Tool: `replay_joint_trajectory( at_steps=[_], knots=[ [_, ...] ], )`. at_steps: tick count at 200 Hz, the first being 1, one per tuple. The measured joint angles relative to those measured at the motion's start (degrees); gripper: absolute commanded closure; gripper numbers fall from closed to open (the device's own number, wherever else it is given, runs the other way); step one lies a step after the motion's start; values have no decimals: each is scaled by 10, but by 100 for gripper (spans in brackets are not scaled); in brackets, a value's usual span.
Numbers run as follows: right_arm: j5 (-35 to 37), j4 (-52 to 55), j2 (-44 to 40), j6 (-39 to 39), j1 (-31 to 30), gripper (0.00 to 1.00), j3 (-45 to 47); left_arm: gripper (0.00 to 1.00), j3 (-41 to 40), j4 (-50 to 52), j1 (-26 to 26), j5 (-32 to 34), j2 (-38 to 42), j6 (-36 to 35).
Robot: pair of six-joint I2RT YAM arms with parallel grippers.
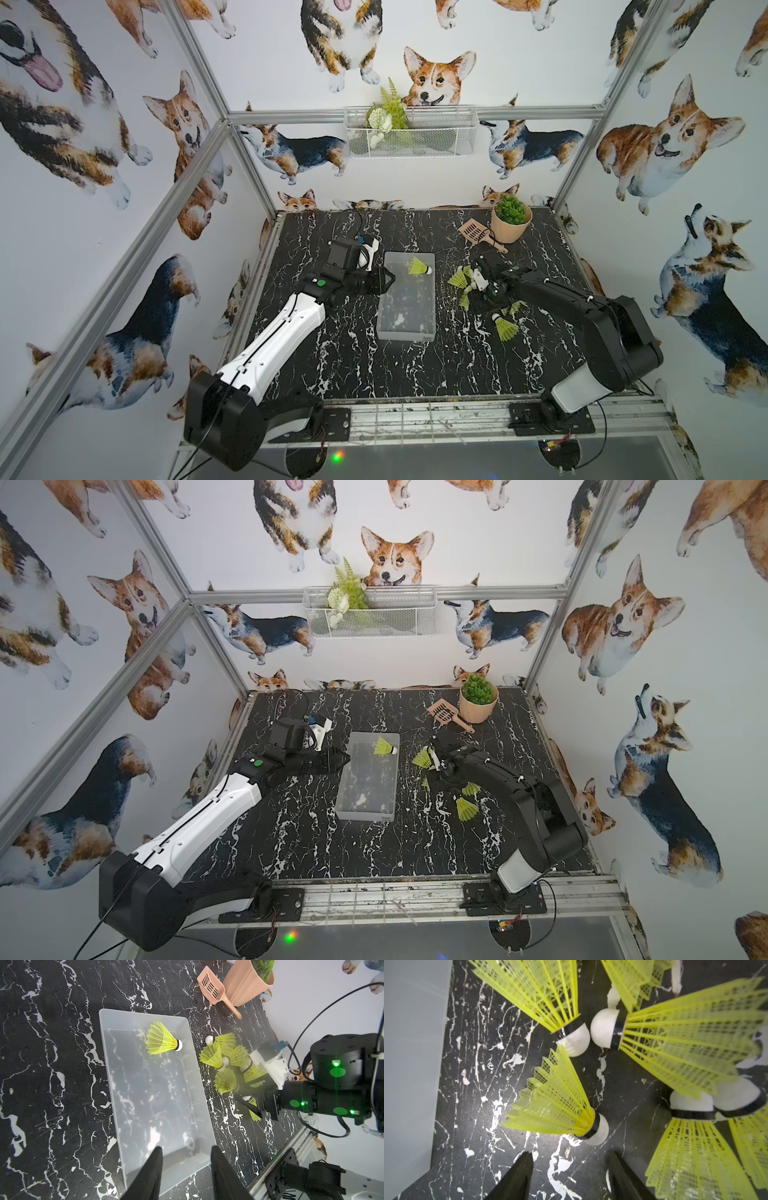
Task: Put the shuttlecocks into the storage box
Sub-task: Pick up the shuttlecock at the center of the board.
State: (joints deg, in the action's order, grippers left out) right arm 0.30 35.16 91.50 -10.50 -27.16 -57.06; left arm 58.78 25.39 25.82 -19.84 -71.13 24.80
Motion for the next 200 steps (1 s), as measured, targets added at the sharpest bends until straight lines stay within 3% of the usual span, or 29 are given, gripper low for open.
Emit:
replay_joint_trajectory(
  at_steps=[63, 110, 200],
  knots=[
    [12, 1, 72, 28, 13, 39, -37, 58, -3, 2, 0, 1, 12, -3],
    [10, 2, 92, 42, 13, 54, -43, 58, -5, 4, 0, 3, 15, -6],
    [-9, -2, 94, 59, -2, 73, -45, 58, -5, 4, 0, 2, 16, -6]
  ],
)
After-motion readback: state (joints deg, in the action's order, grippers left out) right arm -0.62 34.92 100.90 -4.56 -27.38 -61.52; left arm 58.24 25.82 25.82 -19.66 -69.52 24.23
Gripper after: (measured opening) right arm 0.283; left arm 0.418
